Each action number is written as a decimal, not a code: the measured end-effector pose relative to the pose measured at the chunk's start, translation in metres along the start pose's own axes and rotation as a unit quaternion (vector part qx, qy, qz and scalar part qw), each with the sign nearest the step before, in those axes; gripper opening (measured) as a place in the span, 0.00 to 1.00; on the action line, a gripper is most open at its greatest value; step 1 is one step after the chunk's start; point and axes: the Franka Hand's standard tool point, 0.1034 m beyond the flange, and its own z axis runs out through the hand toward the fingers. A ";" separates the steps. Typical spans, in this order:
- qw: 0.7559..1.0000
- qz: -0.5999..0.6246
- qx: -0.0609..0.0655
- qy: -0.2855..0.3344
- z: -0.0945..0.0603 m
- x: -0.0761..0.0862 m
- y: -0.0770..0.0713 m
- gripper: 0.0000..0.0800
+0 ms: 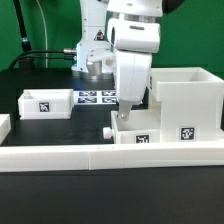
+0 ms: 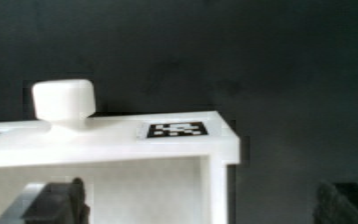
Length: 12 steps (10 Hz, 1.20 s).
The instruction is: Assemble drawer
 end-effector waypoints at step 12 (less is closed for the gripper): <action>0.996 -0.034 0.010 0.082 0.007 -0.063 0.009 0.81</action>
Offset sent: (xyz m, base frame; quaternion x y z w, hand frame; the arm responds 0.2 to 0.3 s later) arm -0.0026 -0.0451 -0.0075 0.0037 0.0140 -0.0680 0.9976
